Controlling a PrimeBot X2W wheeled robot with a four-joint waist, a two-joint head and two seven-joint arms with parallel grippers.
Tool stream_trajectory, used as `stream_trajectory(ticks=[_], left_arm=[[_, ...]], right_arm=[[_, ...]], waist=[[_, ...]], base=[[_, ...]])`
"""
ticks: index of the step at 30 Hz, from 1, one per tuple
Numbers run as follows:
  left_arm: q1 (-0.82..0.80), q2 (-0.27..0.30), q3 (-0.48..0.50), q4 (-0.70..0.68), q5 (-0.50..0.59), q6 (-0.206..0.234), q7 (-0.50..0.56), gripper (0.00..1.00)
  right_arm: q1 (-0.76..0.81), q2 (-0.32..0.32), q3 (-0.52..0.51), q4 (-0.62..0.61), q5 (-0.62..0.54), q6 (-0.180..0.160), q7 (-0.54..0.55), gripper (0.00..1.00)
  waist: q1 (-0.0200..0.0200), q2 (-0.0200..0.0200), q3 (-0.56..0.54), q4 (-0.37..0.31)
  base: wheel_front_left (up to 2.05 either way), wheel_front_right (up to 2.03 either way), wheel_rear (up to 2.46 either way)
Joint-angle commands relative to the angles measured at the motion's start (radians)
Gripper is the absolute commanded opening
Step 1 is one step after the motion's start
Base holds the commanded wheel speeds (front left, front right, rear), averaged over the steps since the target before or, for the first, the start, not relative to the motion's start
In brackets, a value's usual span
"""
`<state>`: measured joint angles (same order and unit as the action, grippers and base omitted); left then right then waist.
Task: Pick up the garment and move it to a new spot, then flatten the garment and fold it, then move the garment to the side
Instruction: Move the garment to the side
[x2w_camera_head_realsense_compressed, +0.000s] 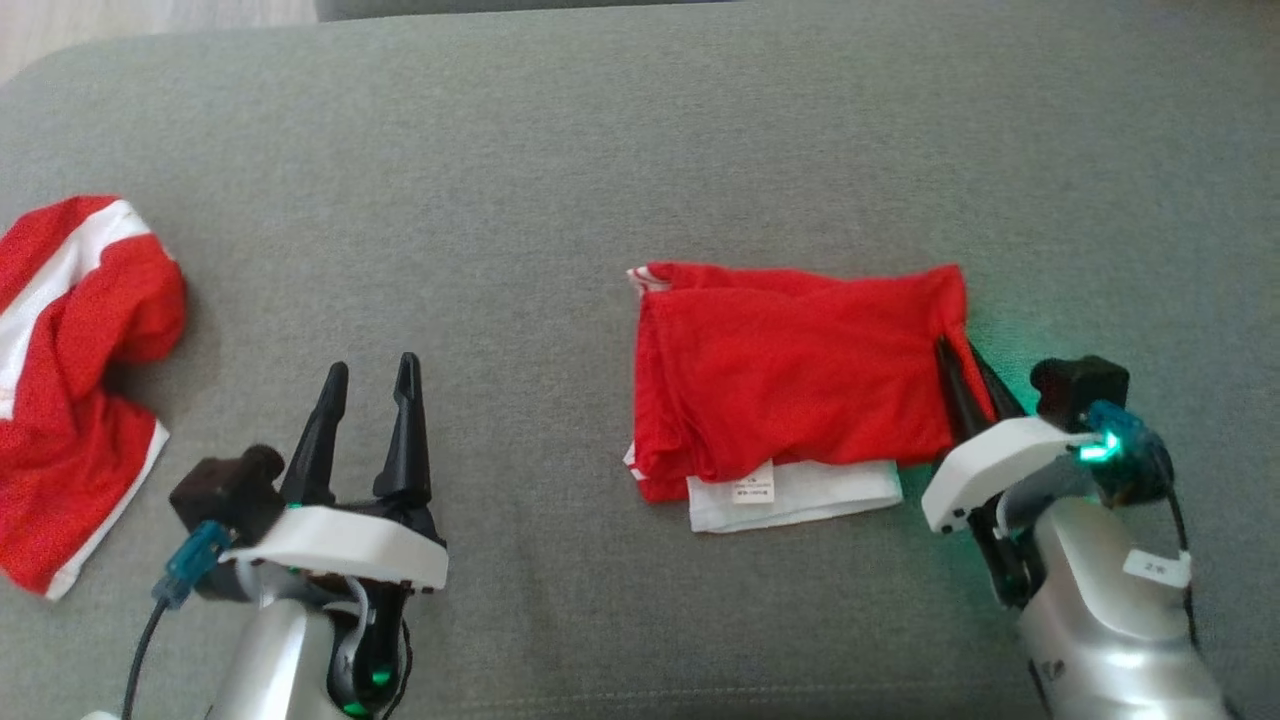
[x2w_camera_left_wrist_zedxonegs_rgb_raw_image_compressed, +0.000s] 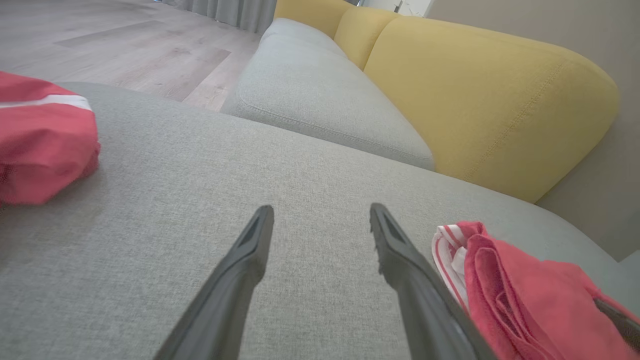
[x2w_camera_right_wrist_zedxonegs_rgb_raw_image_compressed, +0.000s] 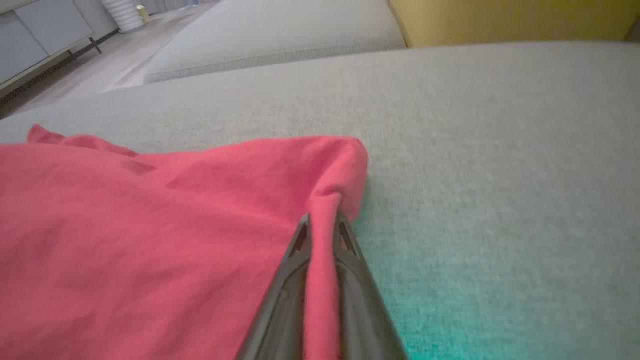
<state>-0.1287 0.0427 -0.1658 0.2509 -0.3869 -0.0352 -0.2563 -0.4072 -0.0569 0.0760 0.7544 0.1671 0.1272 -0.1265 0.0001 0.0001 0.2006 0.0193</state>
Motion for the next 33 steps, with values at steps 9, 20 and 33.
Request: stream_trajectory(ticks=[9, 20, 33], left_arm=[[-0.053, 0.008, 0.049, -0.043, 0.006, 0.001, -0.006, 1.0], [-0.122, 0.008, 0.054, -0.056, 0.037, -0.018, -0.006, 1.0], [-0.141, 0.008, 0.072, -0.043, 0.047, -0.03, -0.006, 1.0]], right_arm=[[-0.143, -0.212, 0.14, -0.162, -0.085, 0.003, -0.035, 0.0], [-0.255, -0.5, 0.05, -0.099, 0.011, 0.003, 0.059, 0.0], [-0.327, -0.458, -0.097, -0.005, -0.077, 0.003, 0.067, 0.0]], waist=[[-0.0001, -0.0001, 0.002, -0.073], [-0.0001, -0.0001, 0.111, -0.102], [-0.0001, -0.0001, 0.152, -0.097]], base=[[0.0, 0.0, 0.0], [0.0, 0.0, 0.0], [0.0, 0.0, 0.0]])
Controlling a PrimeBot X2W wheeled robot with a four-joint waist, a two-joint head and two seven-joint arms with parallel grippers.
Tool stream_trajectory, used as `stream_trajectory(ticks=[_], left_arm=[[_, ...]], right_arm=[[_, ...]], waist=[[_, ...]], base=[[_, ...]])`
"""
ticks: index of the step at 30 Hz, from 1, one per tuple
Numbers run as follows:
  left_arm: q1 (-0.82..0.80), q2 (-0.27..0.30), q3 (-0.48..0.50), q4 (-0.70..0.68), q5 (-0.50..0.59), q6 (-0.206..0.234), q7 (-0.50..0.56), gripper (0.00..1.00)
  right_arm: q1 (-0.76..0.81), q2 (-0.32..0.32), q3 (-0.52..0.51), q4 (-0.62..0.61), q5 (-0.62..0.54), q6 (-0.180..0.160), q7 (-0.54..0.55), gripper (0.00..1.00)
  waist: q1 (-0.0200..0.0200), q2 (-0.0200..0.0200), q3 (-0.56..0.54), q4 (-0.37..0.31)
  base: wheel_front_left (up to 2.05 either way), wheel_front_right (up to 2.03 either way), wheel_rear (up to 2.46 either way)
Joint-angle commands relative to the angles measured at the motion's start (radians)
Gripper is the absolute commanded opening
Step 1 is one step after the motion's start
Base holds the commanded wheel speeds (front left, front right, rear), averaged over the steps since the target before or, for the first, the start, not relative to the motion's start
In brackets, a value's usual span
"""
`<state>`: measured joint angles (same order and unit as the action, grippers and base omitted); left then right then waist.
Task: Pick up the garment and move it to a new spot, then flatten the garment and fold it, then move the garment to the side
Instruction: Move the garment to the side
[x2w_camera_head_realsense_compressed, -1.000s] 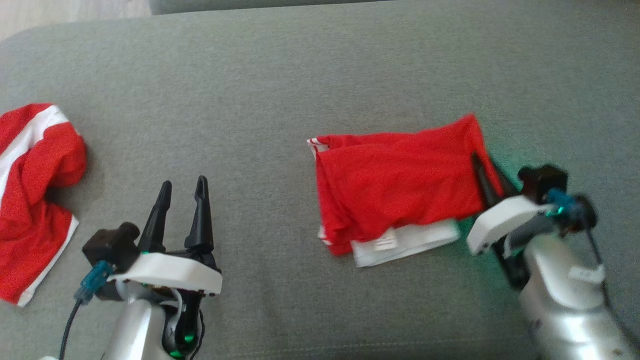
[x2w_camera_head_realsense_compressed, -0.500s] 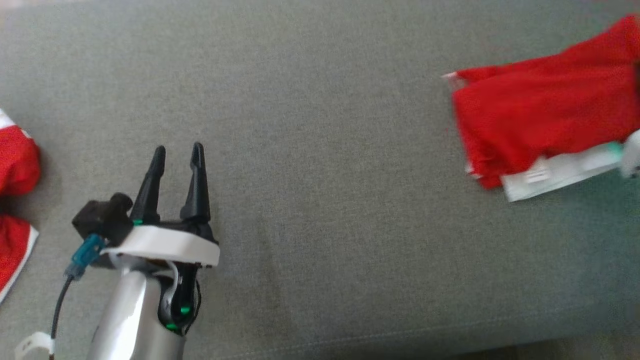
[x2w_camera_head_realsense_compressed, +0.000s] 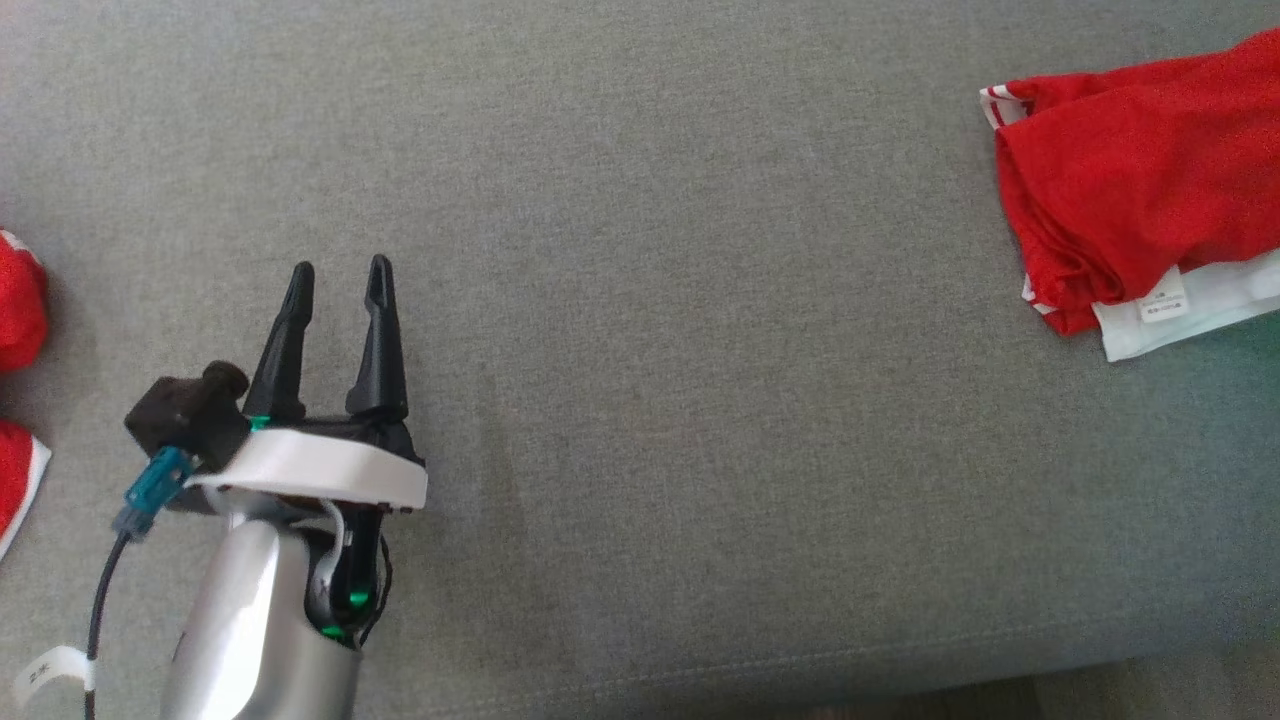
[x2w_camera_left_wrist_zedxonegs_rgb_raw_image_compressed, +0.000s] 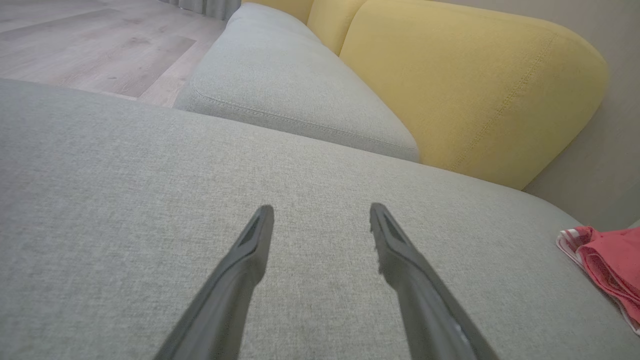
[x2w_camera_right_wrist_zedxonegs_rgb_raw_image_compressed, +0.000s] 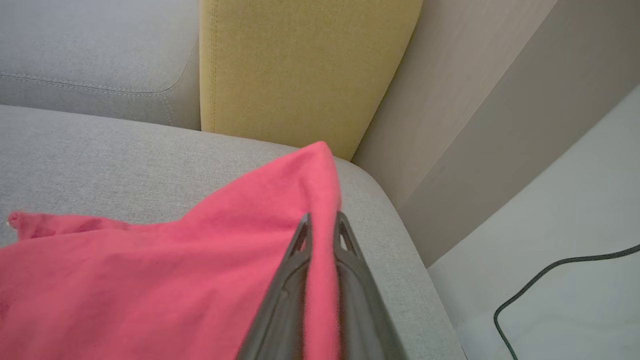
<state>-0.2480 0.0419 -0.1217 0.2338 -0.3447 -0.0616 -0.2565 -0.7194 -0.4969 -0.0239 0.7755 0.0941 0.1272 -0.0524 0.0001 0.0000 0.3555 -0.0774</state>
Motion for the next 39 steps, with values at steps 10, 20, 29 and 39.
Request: stream_trajectory(ticks=[10, 20, 29, 39], left_arm=[[0.004, 0.008, 0.014, -0.011, -0.018, 0.004, -0.005, 1.0], [0.067, 0.008, 0.018, -0.026, -0.044, 0.02, -0.005, 1.0], [0.123, 0.008, 0.016, -0.044, -0.052, 0.035, -0.005, 1.0], [0.221, 0.008, 0.024, -0.056, -0.023, 0.042, -0.005, 1.0]], right_arm=[[0.003, 0.026, -0.011, -0.044, 0.018, 0.003, -0.007, 1.0], [0.046, 0.174, 0.079, -0.186, 0.074, 0.003, -0.055, 1.0], [0.207, 0.34, 0.156, -0.314, 0.119, 0.003, -0.095, 1.0], [0.474, 0.441, 0.174, -0.397, 0.061, 0.003, -0.169, 1.0]], waist=[[-0.0001, 0.0, -0.078, -0.004], [-0.0001, 0.0, -0.21, 0.016], [-0.0001, 0.0, -0.296, 0.052], [-0.0001, 0.0, -0.365, 0.075]], base=[[0.0, 0.0, 0.0], [0.0, 0.0, 0.0], [0.0, 0.0, 0.0], [0.0, 0.0, 0.0]])
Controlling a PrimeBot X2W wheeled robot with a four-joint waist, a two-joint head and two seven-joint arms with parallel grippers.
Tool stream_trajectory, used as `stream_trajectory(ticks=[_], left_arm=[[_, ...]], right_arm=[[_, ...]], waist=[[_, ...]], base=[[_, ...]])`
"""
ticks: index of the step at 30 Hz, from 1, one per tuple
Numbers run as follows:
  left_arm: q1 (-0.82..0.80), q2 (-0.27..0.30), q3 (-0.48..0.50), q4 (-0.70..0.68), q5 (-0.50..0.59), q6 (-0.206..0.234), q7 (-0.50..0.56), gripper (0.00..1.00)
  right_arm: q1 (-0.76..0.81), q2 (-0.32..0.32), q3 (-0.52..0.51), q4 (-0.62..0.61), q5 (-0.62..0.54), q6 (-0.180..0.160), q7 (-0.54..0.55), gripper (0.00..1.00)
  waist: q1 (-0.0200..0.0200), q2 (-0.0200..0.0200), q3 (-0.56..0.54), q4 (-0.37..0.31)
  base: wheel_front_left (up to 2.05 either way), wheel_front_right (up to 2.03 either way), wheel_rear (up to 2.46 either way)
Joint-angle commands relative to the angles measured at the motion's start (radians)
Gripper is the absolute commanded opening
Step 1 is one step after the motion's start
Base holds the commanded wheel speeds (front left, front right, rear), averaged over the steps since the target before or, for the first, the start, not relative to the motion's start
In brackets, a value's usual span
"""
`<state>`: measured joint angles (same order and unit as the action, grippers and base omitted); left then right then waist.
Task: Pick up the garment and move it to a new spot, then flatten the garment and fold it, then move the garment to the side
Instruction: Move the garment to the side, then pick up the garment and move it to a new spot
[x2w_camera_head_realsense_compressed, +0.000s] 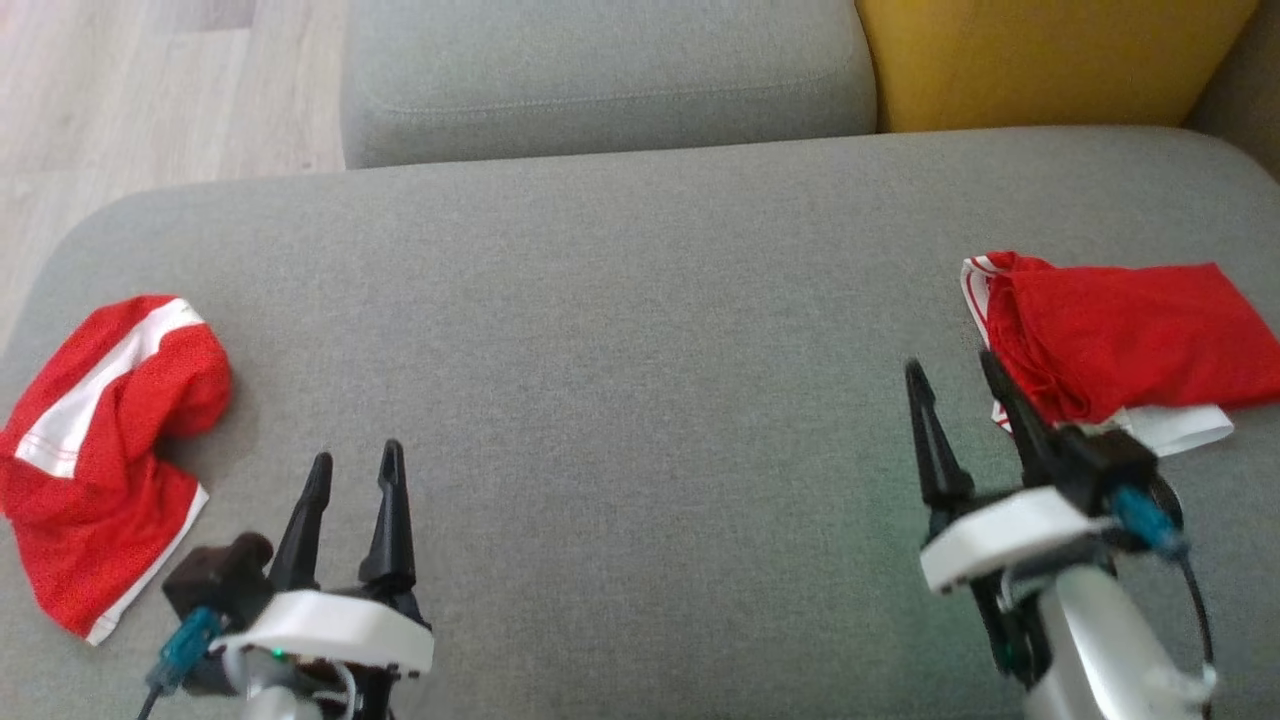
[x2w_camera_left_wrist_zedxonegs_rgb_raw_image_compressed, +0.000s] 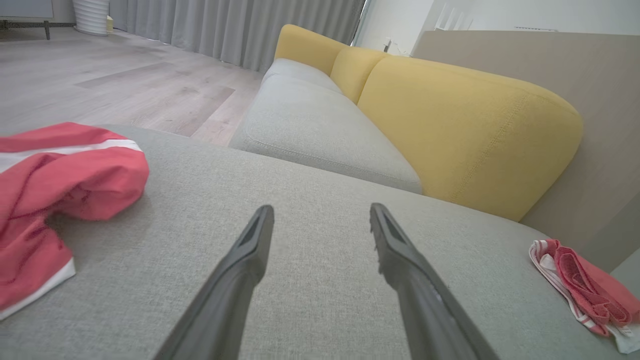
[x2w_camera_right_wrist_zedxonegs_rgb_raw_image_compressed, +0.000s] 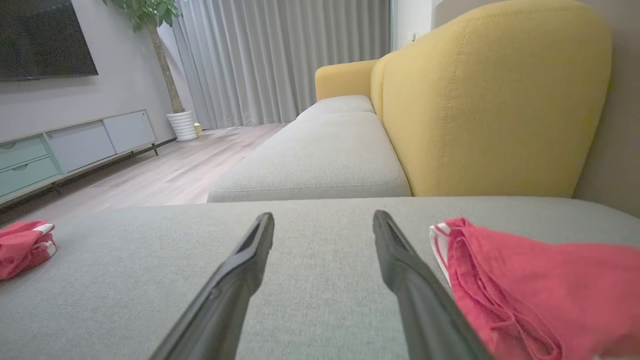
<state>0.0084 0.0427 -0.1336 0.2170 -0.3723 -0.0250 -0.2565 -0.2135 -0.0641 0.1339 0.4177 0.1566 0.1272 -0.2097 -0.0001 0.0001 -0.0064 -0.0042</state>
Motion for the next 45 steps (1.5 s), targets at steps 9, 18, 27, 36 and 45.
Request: stream_trajectory(ticks=[9, 18, 27, 36, 45], left_arm=[[0.016, 0.008, 0.032, -0.075, 0.026, 0.022, -0.005, 1.0], [0.014, 0.008, 0.031, -0.096, 0.027, 0.034, -0.005, 1.0], [0.008, 0.008, 0.025, -0.094, 0.03, 0.031, -0.005, 1.0], [0.0, 0.008, 0.033, -0.097, 0.033, 0.033, -0.005, 1.0], [0.028, 0.008, 0.066, -0.116, 0.058, 0.029, -0.005, 1.0]], right_arm=[[0.067, 0.014, -0.005, -0.088, 0.016, 0.003, -0.043, 1.0], [0.072, 0.014, -0.001, -0.093, -0.006, 0.003, -0.049, 1.0], [0.074, 0.014, -0.005, -0.09, -0.001, 0.003, -0.05, 1.0], [0.09, 0.014, 0.013, -0.087, 0.011, 0.003, -0.051, 1.0], [0.114, 0.014, 0.058, -0.075, 0.044, 0.003, -0.051, 1.0]], waist=[[0.0001, -0.0001, -0.006, -0.005], [0.0001, -0.0001, 0.0, -0.01], [0.0001, -0.0001, 0.001, 0.001], [0.0001, -0.0001, -0.021, 0.137], [0.0001, -0.0001, -0.058, 0.353]], base=[[0.0, 0.0, 0.0], [0.0, 0.0, 0.0], [0.0, 0.0, 0.0], [0.0, 0.0, 0.0], [0.0, 0.0, 0.0]])
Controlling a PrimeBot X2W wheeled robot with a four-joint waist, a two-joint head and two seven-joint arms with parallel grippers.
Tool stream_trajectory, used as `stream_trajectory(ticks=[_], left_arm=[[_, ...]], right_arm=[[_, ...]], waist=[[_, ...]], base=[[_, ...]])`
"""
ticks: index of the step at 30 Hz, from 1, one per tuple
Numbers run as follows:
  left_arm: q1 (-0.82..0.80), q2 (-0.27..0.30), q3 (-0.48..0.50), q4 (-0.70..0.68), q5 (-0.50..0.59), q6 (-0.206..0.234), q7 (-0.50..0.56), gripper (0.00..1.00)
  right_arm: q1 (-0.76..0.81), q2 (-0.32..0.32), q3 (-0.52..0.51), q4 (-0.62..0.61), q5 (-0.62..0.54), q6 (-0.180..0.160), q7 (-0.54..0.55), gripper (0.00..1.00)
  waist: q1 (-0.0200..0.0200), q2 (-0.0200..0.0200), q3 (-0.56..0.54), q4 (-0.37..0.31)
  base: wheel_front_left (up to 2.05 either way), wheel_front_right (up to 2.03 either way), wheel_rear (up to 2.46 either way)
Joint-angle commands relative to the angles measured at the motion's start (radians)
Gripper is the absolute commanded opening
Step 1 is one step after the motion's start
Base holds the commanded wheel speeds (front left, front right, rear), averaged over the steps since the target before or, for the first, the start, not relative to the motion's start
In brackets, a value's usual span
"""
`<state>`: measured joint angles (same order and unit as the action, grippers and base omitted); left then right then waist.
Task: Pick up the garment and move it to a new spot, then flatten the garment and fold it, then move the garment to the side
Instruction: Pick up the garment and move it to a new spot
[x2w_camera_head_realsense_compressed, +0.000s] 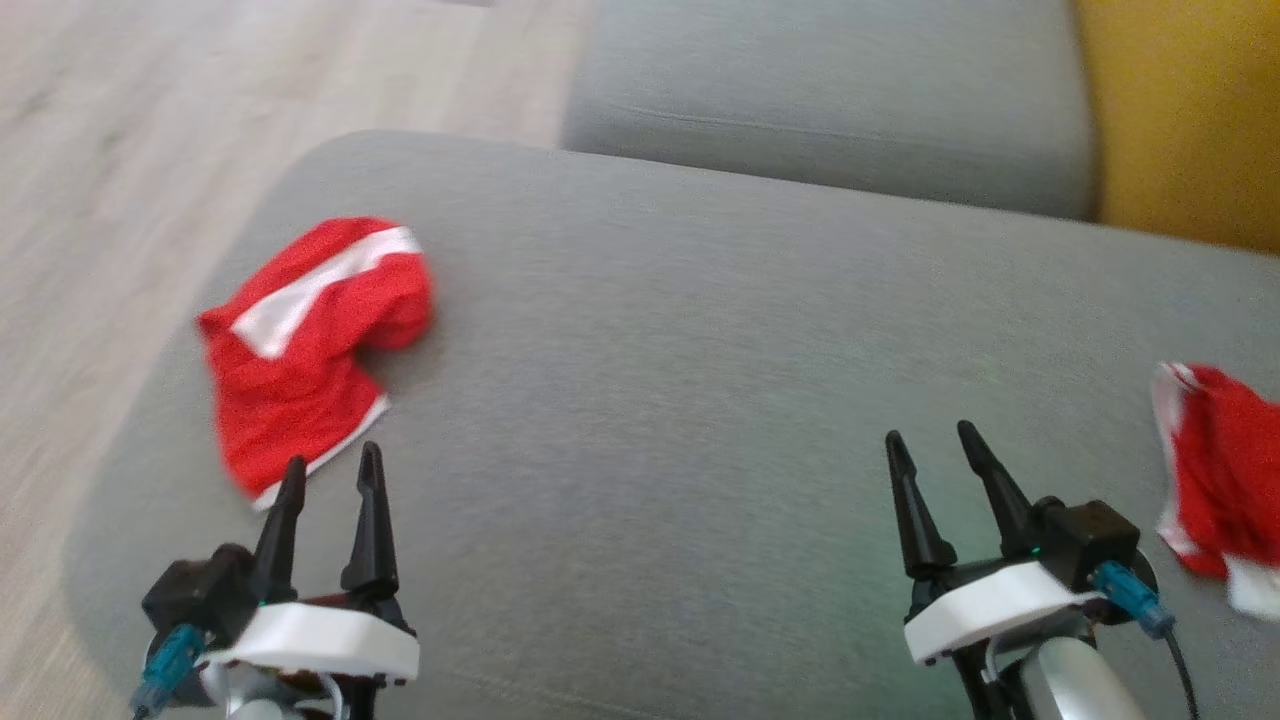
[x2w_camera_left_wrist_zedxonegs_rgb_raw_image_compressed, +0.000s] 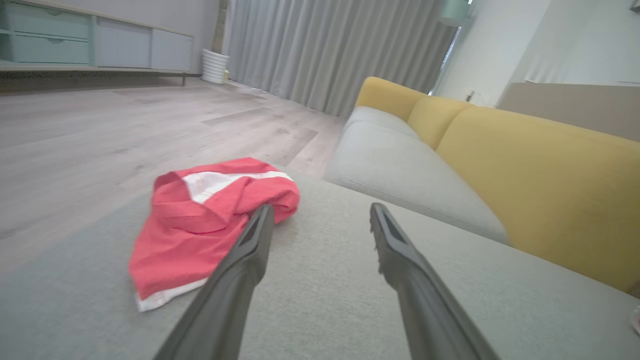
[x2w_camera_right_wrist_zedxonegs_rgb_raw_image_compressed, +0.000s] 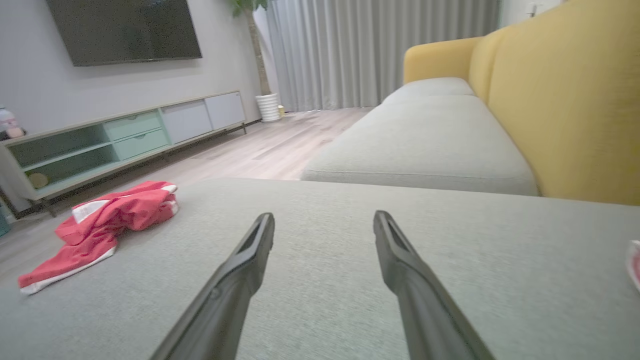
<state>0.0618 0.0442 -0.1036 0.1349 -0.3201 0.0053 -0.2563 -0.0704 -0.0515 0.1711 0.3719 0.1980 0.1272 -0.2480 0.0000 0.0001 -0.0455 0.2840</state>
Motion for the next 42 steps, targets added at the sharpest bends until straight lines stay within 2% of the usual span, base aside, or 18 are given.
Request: stream_trajectory(ticks=[1, 4, 8, 16, 22, 34, 38, 42], left_arm=[[-0.022, 0.006, 0.04, -0.035, 0.009, -0.002, -0.006, 1.0], [-0.014, 0.006, 0.047, -0.036, 0.02, -0.005, -0.006, 1.0], [0.001, 0.006, 0.077, -0.059, 0.019, 0.0, -0.006, 1.0], [0.03, 0.006, 0.11, -0.104, 0.005, 0.024, -0.006, 1.0], [0.039, 0.006, 0.123, -0.118, -0.002, 0.029, -0.006, 1.0], [0.013, 0.006, 0.154, -0.096, 0.007, 0.01, -0.006, 1.0], [-0.024, 0.006, 0.172, -0.076, 0.021, -0.003, -0.006, 1.0], [-0.096, 0.02, 0.189, 0.0, 0.038, -0.024, -0.006, 1.0]], right_arm=[[-0.028, 0.001, 0.027, -0.027, 0.007, 0.003, -0.013, 1.0], [-0.027, 0.001, 0.043, -0.022, 0.021, 0.003, -0.013, 1.0], [-0.057, 0.001, 0.094, -0.016, 0.029, 0.003, -0.013, 1.0], [-0.114, 0.001, 0.167, 0.028, 0.056, 0.003, -0.013, 1.0], [-0.129, 0.001, 0.182, 0.044, 0.066, 0.003, -0.014, 1.0], [-0.102, 0.001, 0.149, 0.031, 0.075, 0.003, -0.014, 1.0], [-0.093, 0.001, 0.114, 0.015, 0.055, 0.003, -0.014, 1.0], [-0.086, 0.001, 0.058, -0.011, 0.016, 0.003, -0.013, 1.0]], waist=[[0.0, -0.0001, -0.023, 0.085], [0.0, -0.0001, -0.031, 0.149], [0.0, -0.0001, -0.009, 0.181], [0.0, -0.0001, 0.014, 0.207], [0.0, -0.0001, 0.012, 0.208], [0.0, -0.0001, 0.01, 0.196], [0.0, -0.0001, 0.031, 0.191], [0.0, -0.0001, 0.069, 0.182]], base=[[0.0, 0.0, 0.0], [0.0, 0.0, 0.0], [0.0, 0.0, 0.0], [0.0, 0.0, 0.0], [0.0, 0.0, 0.0], [0.0, 0.0, 0.0], [0.0, 0.0, 0.0], [0.0, 0.0, 0.0]])
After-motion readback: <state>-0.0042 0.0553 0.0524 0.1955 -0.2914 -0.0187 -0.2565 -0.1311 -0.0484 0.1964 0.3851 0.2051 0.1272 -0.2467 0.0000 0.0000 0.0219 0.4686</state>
